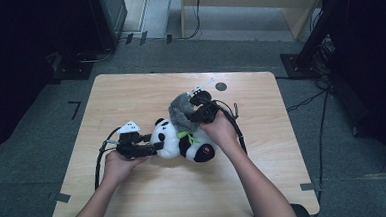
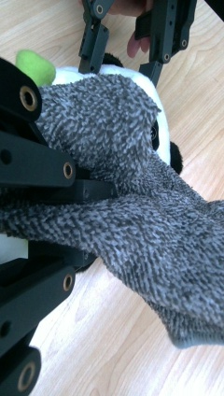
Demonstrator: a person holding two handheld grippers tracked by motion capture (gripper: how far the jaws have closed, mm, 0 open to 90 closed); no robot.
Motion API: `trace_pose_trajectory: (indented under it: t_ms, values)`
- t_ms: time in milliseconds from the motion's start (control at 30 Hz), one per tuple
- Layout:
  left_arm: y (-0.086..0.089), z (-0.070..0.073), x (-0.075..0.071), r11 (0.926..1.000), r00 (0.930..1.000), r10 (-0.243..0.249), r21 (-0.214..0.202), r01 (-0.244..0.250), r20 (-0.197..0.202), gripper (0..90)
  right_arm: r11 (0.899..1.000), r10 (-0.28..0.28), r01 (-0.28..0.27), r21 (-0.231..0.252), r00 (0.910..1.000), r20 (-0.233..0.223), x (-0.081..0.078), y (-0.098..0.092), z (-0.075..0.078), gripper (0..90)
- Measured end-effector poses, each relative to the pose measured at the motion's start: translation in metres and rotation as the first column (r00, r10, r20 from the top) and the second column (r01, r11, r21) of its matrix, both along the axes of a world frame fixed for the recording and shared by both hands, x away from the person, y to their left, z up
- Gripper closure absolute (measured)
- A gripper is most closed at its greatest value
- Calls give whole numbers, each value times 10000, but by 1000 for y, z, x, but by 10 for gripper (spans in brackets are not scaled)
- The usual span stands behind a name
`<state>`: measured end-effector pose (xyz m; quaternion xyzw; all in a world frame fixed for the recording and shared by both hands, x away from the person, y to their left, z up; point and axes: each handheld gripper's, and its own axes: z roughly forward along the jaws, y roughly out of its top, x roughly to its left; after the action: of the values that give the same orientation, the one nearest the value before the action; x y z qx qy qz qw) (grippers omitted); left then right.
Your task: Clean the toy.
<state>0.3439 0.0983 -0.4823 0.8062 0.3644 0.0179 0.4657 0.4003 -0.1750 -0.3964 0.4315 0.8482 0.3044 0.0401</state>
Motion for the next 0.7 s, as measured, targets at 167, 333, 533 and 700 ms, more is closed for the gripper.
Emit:
trace_pose_trajectory:
  t_ms: [167, 333, 533, 700]
  values:
    - [0, 0, 0, 10000, 10000, 23, -35, -23, -2, 411, 9994, -357, 358, -43, 9992, 150, 3, -9, 7, 777]
    - [1, -1, -1, 10000, 10000, -7, 4, 7, 26, 413, 9984, -568, 571, -40, 9974, 439, 1, -16, 20, 783]
    - [1, -1, -1, 10000, 9999, -34, 23, 33, 146, 412, 9969, -232, 179, 761, 9973, 696, -4, -5, 44, 783]
    - [1, -3, -4, 10000, 9996, 14, -25, -14, 293, 410, 9916, 465, -561, 1164, 9954, 836, -10, 21, 55, 783]
